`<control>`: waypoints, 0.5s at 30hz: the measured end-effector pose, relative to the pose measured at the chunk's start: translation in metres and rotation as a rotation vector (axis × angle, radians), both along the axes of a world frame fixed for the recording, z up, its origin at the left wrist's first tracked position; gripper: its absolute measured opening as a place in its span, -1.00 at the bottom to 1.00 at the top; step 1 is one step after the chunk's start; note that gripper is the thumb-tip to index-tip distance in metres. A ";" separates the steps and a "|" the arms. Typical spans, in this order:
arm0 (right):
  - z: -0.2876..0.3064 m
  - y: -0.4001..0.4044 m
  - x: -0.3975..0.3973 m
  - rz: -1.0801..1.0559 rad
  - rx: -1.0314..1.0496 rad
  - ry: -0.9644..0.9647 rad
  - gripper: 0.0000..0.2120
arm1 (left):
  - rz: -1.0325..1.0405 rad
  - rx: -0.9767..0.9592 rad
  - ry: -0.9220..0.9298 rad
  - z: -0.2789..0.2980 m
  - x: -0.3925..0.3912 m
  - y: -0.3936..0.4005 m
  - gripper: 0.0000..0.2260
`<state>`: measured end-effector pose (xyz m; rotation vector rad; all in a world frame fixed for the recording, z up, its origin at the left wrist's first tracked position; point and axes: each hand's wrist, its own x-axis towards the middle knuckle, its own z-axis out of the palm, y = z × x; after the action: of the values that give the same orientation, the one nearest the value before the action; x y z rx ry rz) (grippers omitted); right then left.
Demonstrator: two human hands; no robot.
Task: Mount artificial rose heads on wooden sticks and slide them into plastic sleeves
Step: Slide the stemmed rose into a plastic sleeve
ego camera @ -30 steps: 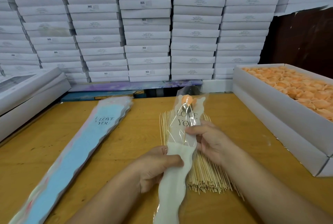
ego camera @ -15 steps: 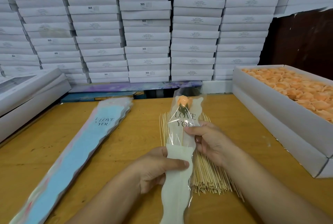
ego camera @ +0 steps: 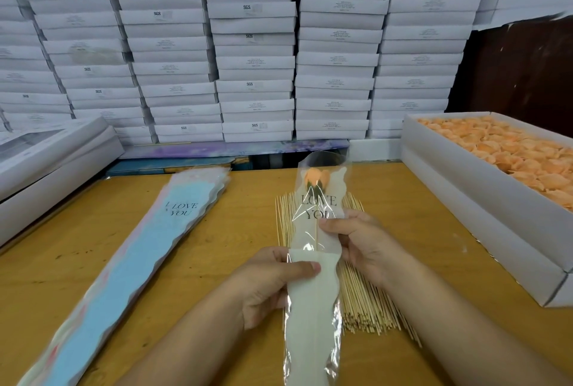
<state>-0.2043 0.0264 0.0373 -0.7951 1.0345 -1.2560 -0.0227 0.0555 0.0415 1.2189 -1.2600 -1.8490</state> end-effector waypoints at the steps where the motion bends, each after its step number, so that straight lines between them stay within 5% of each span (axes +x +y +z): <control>1: 0.000 0.000 0.000 0.002 0.001 -0.004 -0.70 | 0.001 -0.005 -0.013 0.000 -0.001 0.000 -0.78; 7: 0.001 0.003 -0.001 0.083 -0.020 0.002 -0.84 | 0.012 -0.001 -0.060 0.006 0.001 -0.002 -0.75; 15: 0.008 0.006 -0.013 0.102 0.055 -0.094 -0.69 | 0.131 -0.131 -0.146 0.057 0.064 -0.038 -0.82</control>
<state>-0.2175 0.0322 0.0453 -0.7308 0.9378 -1.1621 0.0410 0.0180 0.0985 1.3503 -1.3238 -1.5839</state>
